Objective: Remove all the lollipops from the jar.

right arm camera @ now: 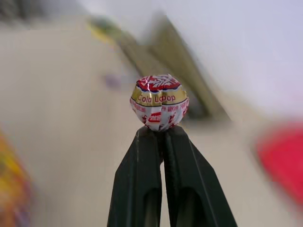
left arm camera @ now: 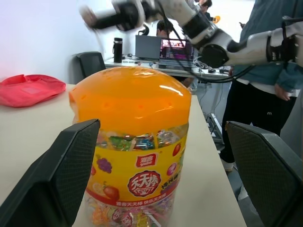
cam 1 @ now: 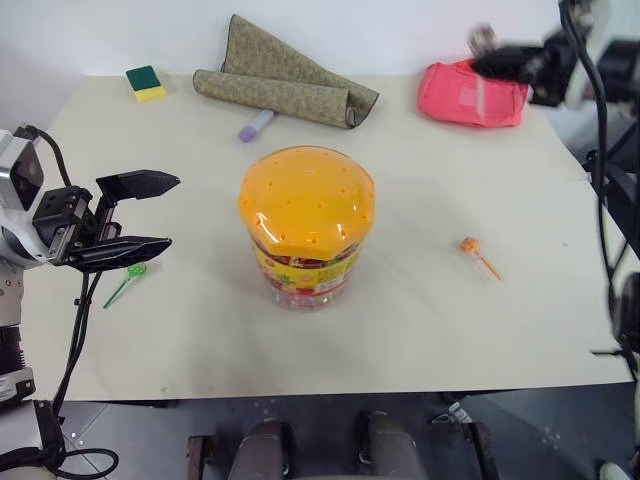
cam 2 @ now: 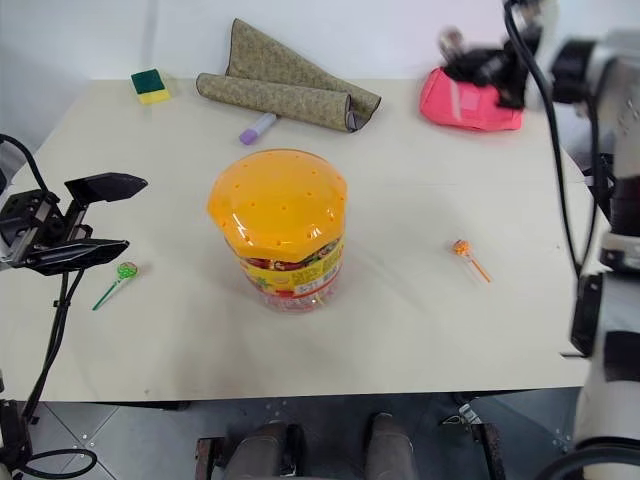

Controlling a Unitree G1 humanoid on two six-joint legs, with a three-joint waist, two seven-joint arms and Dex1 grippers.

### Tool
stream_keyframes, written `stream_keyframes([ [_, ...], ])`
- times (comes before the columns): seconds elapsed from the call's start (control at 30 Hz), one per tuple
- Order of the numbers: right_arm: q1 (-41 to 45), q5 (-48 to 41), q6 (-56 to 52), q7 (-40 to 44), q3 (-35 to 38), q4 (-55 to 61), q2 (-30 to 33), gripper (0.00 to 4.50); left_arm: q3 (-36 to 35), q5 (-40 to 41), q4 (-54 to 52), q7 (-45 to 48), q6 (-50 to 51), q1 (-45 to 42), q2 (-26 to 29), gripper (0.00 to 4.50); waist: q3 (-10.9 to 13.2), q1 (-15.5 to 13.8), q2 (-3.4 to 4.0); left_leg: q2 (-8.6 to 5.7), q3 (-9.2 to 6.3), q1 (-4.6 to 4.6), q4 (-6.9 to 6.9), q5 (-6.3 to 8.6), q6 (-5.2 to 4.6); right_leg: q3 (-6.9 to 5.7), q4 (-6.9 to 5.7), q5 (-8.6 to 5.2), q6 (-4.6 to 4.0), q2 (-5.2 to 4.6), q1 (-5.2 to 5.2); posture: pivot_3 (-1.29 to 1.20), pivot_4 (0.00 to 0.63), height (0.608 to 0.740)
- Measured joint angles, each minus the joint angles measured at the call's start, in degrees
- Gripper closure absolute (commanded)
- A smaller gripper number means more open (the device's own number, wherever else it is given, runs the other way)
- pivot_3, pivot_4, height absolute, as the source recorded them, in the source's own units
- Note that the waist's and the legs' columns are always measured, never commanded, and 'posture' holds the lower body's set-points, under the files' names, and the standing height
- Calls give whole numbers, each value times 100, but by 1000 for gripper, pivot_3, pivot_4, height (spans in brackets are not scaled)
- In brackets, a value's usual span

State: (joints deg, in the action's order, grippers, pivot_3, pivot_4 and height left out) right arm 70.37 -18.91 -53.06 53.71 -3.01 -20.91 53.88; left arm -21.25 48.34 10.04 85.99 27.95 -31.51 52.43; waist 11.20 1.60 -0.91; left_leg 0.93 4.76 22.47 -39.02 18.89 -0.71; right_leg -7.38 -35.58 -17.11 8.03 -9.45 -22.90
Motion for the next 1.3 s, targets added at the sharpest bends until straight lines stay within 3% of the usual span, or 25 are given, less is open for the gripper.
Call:
stream_keyframes([
  [0.1, -806, 303, -14, 186, -182, -387, 527, 4465, 36, -40, 111, 3, -48, -73, 60, 0, 0, 2, 1, 1, 6, -1, 3, 0, 0, 1, 1, 0, 0, 1, -3, 0, 150, 740],
  [0.2, -1251, 514, 55, 187, -222, -834, 642, 4465, 35, -98, 246, 4, -61, -70, 188, 0, 2, 24, 4, 3, 30, -1, 4, 0, 0, 15, -1, 0, 0, 1, -16, 0, 150, 740],
  [0.43, -1757, 925, 985, -210, -106, -2604, 244, 4465, 51, -281, 447, 8, -345, 243, 581, 0, 10, 106, 17, 8, 60, -2, 11, -1, 2, 44, -13, 0, 0, 1, -48, 0, 150, 740],
  [0.47, -1759, 969, 1113, -233, -101, -2802, 201, 3954, 43, -309, 447, 7, -367, 332, 636, 0, 11, 110, 19, 8, 60, -1, 13, -1, 2, 44, -13, 0, 1, 1, -49, 0, 150, 740],
  [0.63, -1771, 1084, 1457, -262, -19, -3270, 139, 2500, -89, -314, 407, 0, -348, 600, 695, 0, 12, 114, 20, 8, 59, 2, 8, -1, 2, 46, -14, 0, 1, 1, -49, 0, 150, 740],
  [0.87, -2102, 1029, 1498, -162, 358, -2970, 155, 114, -119, -482, 326, -187, -178, 905, 729, 0, 12, 89, 20, 8, 59, 2, 5, -1, 2, 48, -17, 0, 1, 1, -49, 0, 150, 740],
  [1.1, -3003, 521, 776, 289, 914, -1082, 503, 47, -107, -736, 395, -642, -13, 887, 726, 0, 12, 2, 21, 8, 59, 1, -2, -1, 1, 50, -23, 0, 1, 1, -49, 0, 150, 740],
  [1.3, -3462, 256, 501, 354, 1185, -252, 604, 47, -12, -944, 452, -772, -81, 764, 649, 0, 12, -19, 21, 6, 59, 2, -4, -1, 1, 51, -26, 1, 1, 1, -49, 0, 150, 740],
])
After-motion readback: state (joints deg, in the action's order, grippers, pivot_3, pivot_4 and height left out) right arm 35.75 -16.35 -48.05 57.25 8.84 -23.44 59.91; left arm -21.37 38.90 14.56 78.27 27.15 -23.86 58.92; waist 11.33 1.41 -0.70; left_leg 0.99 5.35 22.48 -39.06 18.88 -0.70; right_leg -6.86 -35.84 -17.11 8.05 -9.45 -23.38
